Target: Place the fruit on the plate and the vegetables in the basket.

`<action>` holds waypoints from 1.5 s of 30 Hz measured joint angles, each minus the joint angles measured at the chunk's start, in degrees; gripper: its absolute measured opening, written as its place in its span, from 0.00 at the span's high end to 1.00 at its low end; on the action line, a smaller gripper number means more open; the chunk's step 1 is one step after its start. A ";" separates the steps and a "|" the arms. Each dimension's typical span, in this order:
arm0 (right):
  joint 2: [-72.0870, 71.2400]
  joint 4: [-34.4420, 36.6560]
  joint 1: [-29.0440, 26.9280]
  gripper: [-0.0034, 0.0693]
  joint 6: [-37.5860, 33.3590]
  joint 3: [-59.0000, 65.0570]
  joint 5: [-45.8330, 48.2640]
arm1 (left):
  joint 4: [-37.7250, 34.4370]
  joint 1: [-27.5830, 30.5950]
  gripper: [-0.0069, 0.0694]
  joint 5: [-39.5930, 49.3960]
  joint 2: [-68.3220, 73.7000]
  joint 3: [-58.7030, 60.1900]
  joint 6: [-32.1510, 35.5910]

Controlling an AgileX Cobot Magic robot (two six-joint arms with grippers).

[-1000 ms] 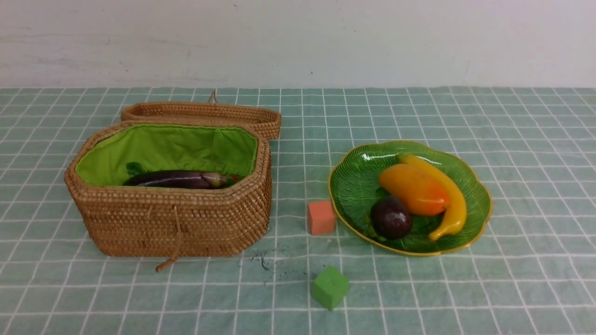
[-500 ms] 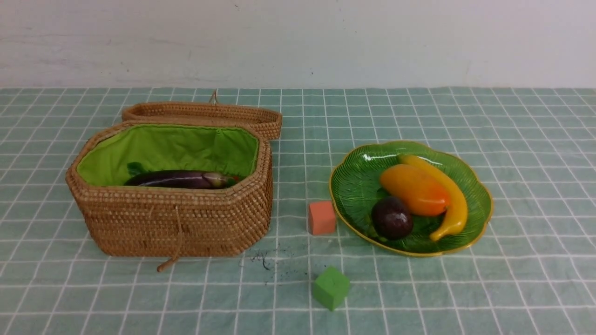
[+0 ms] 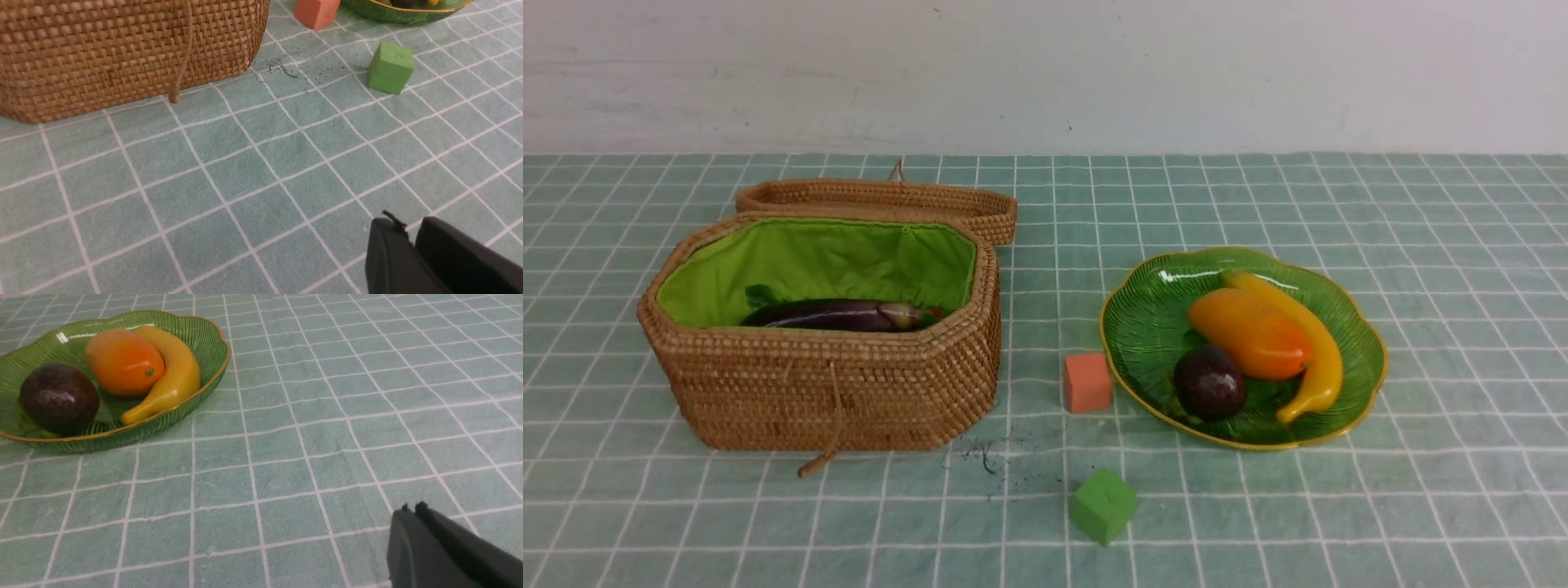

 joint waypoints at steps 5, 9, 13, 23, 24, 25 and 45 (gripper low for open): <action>0.00 0.00 0.00 0.96 0.00 0.00 0.00 | 4.79 5.39 0.86 -5.38 -2.03 0.00 -1.59; 0.00 0.00 0.00 0.95 0.00 0.00 0.00 | 1.02 17.06 0.93 -9.32 -7.55 0.00 -1.20; 0.00 0.00 0.00 0.95 0.00 0.00 0.05 | -4.51 25.93 0.93 -10.18 -10.68 1.58 2.08; -0.07 0.00 0.00 0.94 0.00 0.00 0.05 | -14.59 31.05 0.93 -4.19 -10.81 10.09 5.81; -0.07 0.00 0.00 0.94 0.00 0.00 0.05 | -14.75 31.05 0.93 -4.19 -10.81 10.09 5.81; -0.07 0.00 0.00 0.93 0.00 0.00 0.05 | -14.76 31.05 0.93 -4.19 -10.81 10.09 5.86; -0.07 0.00 0.00 0.91 0.00 0.00 0.05 | -14.92 31.05 0.93 -4.19 -10.81 10.09 6.00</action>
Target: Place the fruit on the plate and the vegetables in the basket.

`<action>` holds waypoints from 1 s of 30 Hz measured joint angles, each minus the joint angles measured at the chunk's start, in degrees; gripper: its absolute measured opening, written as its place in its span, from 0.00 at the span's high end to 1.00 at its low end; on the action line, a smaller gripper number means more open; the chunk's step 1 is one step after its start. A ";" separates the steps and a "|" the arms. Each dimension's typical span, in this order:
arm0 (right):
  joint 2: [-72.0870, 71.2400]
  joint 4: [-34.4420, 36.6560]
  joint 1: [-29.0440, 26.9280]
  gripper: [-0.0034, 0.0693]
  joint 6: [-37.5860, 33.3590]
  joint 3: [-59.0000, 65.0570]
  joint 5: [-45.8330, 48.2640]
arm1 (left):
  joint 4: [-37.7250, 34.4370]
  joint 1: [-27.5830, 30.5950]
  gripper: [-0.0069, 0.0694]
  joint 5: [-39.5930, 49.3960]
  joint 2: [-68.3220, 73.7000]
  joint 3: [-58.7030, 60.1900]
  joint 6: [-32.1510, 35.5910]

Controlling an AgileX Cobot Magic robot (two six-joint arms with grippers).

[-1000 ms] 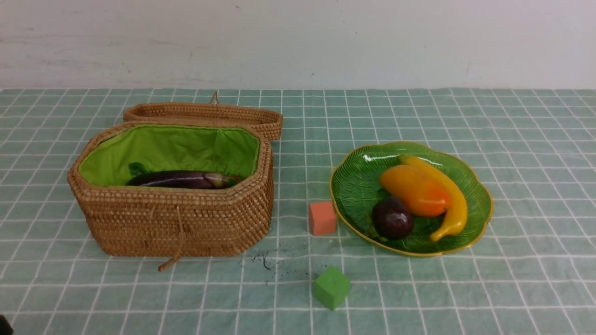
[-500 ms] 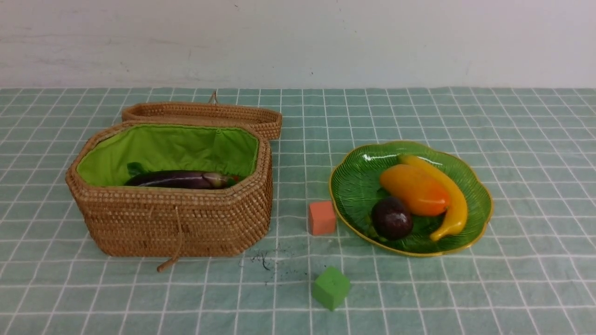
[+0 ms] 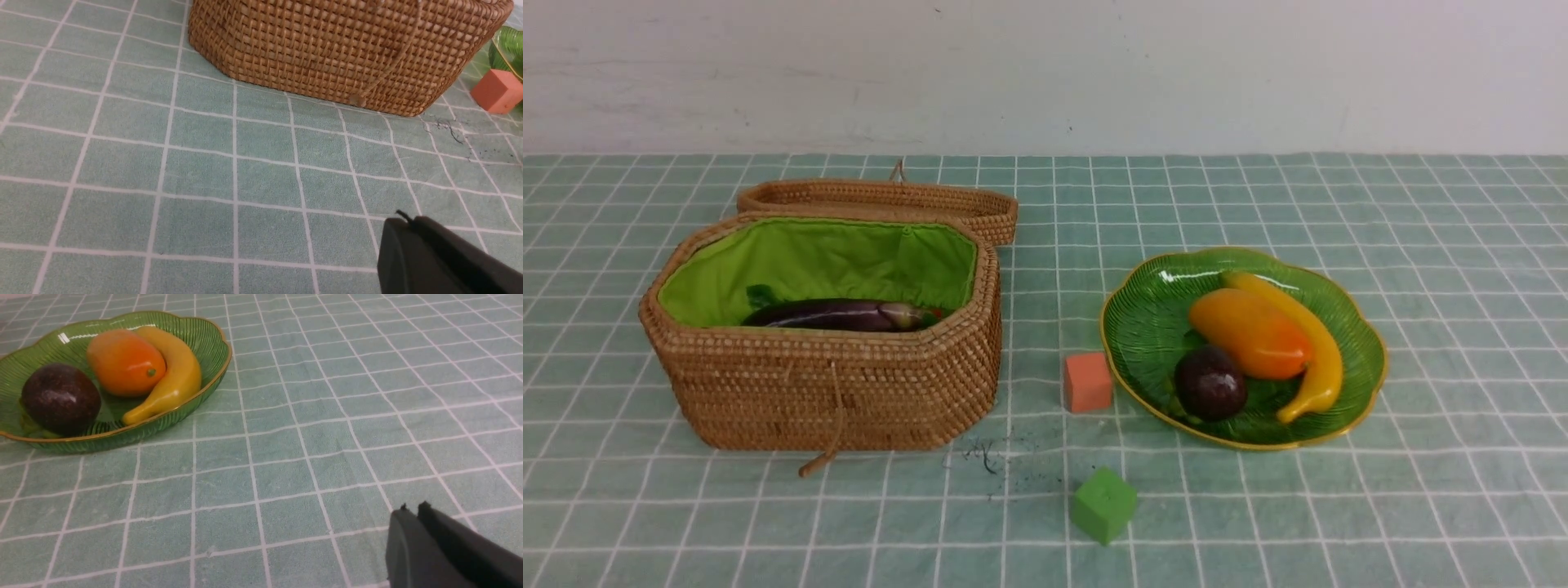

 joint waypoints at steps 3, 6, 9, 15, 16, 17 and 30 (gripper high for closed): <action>0.00 0.00 0.00 0.90 0.00 0.00 0.00 | 0.00 0.00 0.93 0.00 0.00 0.00 0.00; 0.00 0.00 0.00 0.90 0.00 0.00 0.00 | 0.00 0.00 0.93 0.00 0.00 0.00 0.00; 0.00 0.00 0.00 0.89 0.00 0.00 0.00 | 0.00 0.00 0.93 0.00 0.00 0.00 0.00; 0.00 0.00 0.00 0.88 0.00 0.00 0.00 | 0.00 0.00 0.92 0.00 0.00 0.00 0.00; 0.00 0.00 0.00 0.88 0.00 0.00 0.00 | 0.00 0.00 0.92 0.00 0.00 0.00 0.00; 0.00 0.00 0.00 0.88 0.00 0.00 0.00 | 0.00 0.00 0.92 0.00 0.00 0.00 0.02; 0.00 0.00 0.00 0.85 0.00 0.00 0.00 | 0.00 0.00 0.91 0.00 0.00 0.00 0.02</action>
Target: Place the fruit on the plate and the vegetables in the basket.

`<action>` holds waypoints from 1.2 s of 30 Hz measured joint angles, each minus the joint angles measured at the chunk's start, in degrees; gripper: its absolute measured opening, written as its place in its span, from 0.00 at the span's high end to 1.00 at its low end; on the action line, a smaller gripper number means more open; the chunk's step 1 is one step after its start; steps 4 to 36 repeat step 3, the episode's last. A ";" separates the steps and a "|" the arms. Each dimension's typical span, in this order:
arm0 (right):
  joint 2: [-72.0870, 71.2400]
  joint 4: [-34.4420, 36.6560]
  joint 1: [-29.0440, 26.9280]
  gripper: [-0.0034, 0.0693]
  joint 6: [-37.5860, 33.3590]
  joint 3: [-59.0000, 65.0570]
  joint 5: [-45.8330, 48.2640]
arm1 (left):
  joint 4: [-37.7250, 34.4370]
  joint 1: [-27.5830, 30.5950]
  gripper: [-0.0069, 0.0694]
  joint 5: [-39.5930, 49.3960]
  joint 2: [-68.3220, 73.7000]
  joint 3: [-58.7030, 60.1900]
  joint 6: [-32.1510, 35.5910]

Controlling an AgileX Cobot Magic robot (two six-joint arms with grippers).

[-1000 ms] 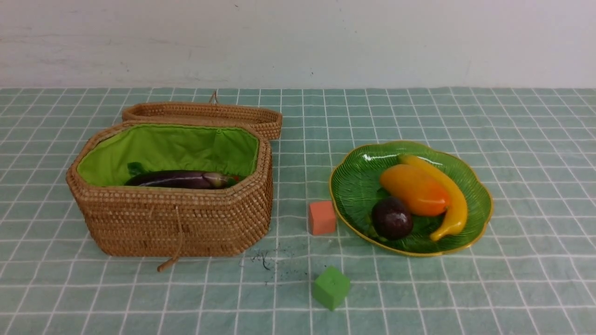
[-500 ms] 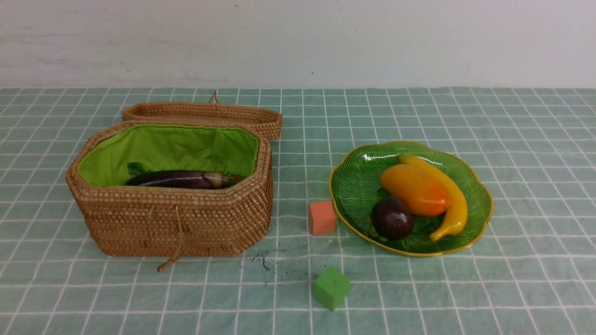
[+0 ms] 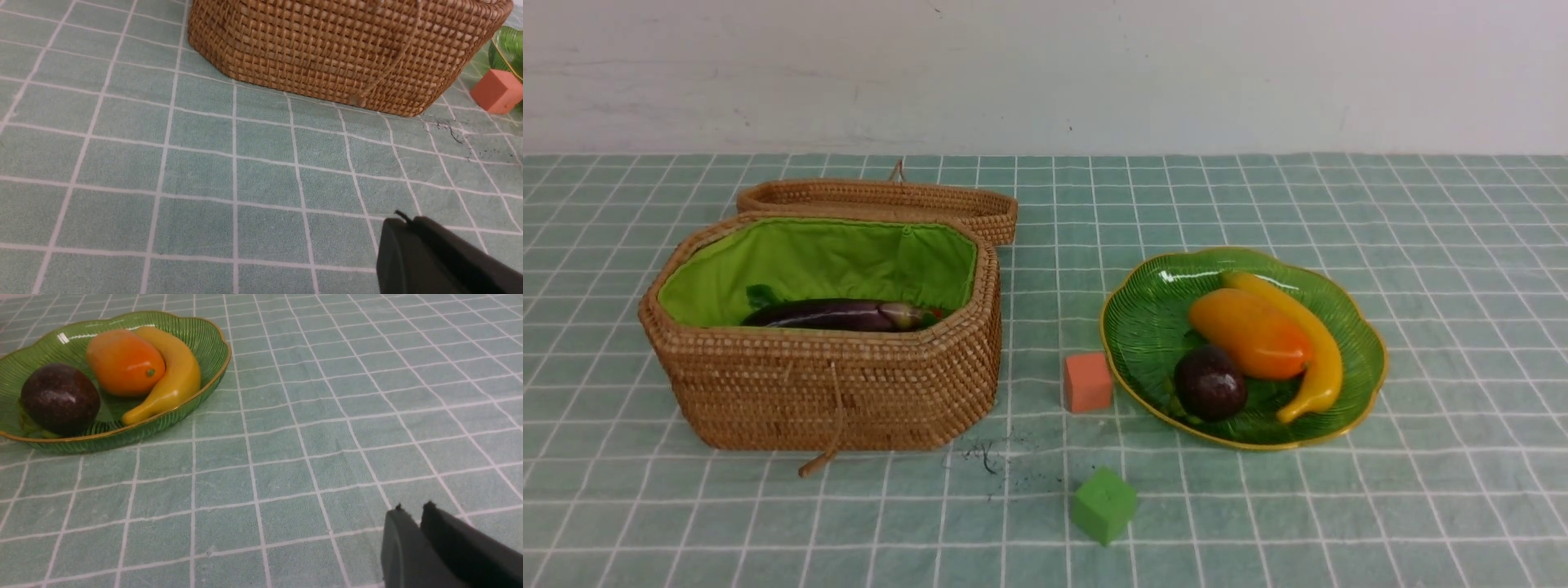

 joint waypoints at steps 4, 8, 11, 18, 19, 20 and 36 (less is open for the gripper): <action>0.00 0.00 0.00 0.85 0.00 0.00 0.00 | 0.00 0.00 0.90 0.00 0.00 0.00 0.00; 0.00 0.00 0.00 0.85 0.00 0.00 0.00 | 0.00 0.00 0.90 0.00 0.00 0.00 0.00; 0.00 0.00 0.00 0.85 0.00 0.00 0.00 | 0.00 0.00 0.90 0.00 0.00 0.00 0.00; 0.00 0.00 0.00 0.85 0.00 0.00 0.00 | 0.00 0.00 0.90 0.00 0.00 0.00 0.00; 0.00 0.00 0.00 0.85 0.00 0.00 0.00 | 0.00 0.00 0.90 0.00 0.00 0.00 0.00; 0.00 0.00 0.00 0.85 0.00 0.00 0.00 | 0.00 0.00 0.90 0.00 0.00 0.00 0.00; 0.00 0.00 0.00 0.85 0.00 0.00 0.00 | 0.00 0.00 0.90 0.00 0.00 0.00 0.00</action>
